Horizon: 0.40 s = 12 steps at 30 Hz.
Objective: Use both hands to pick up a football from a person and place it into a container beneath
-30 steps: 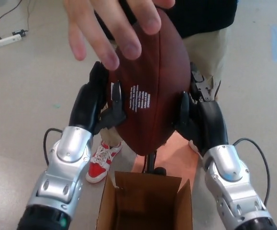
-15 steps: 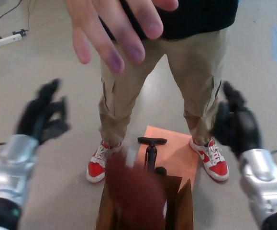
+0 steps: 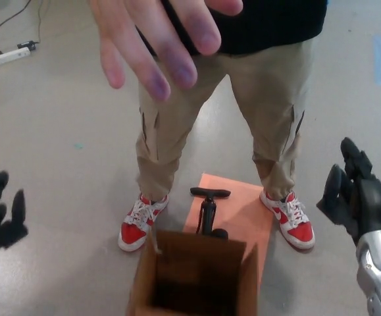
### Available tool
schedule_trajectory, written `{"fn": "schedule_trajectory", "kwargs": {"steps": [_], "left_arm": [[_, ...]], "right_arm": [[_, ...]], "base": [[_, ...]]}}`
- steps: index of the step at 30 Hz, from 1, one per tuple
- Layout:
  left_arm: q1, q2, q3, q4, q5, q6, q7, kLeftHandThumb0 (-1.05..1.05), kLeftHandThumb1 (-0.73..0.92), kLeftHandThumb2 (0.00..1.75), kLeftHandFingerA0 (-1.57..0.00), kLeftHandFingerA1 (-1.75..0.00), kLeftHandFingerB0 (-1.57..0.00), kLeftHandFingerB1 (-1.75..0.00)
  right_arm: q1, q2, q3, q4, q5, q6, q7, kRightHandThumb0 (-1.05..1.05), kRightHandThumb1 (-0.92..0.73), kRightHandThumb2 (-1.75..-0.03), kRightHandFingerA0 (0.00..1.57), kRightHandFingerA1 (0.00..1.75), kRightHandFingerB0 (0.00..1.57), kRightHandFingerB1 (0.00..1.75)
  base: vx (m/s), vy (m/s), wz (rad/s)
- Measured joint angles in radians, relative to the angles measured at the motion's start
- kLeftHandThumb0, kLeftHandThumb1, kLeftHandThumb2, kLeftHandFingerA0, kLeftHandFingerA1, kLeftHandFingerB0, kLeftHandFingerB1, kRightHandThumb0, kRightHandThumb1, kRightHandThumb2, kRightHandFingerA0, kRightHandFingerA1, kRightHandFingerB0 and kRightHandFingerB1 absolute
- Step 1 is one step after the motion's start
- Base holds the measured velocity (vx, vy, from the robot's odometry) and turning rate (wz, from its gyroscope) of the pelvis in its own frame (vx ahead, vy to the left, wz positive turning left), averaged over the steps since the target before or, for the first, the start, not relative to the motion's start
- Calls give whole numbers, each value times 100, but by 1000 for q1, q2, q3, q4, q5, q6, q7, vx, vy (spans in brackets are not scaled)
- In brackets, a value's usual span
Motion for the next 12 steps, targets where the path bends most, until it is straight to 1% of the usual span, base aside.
{"fn": "schedule_trajectory", "kwargs": {"steps": [3,4,5,6,7,9,10,12], "left_arm": [[45,1,20,30,-4,-32,-11,-82,88,117,0,-16,0,-16],[54,2,22,40,-4,-40,-13,-84,88,116,-6,-18,-5,-15],[62,6,22,54,-2,-49,-14,-84,88,116,-6,-18,-5,-15],[69,10,21,65,-1,-55,-14,-82,87,115,-7,-22,-7,-18],[77,15,19,74,2,-59,-15,-83,86,115,-7,-21,-6,-17],[82,27,19,85,4,-69,-15,-85,85,114,-6,-19,-6,-17],[82,30,20,86,4,-72,-15,-86,86,116,-1,-15,-1,-14],[79,39,22,89,4,-77,-16,-85,86,116,0,-15,-1,-15]], "right_arm": [[-1,0,11,43,-8,-13,0,-78,-82,-112,0,19,0,16],[-2,0,12,52,-10,-15,-1,-78,-82,-111,0,19,0,15],[-7,-1,14,62,-13,-16,-4,-78,-82,-111,0,19,0,15],[-12,-2,15,70,-16,-18,-7,-79,-83,-111,3,20,2,16],[-18,-4,15,77,-19,-19,-10,-78,-81,-110,6,28,5,18],[-36,-8,17,94,-27,-19,-19,-81,-81,-109,6,25,6,16],[-42,-9,18,100,-29,-20,-22,-82,-82,-109,6,21,5,15],[-58,-9,18,114,-32,-20,-28,-81,-83,-110,6,21,5,15]], "base": [[0,0,0],[0,0,0],[0,0,0],[0,0,0],[0,0,0],[0,0,0],[0,0,0],[0,0,0]]}}
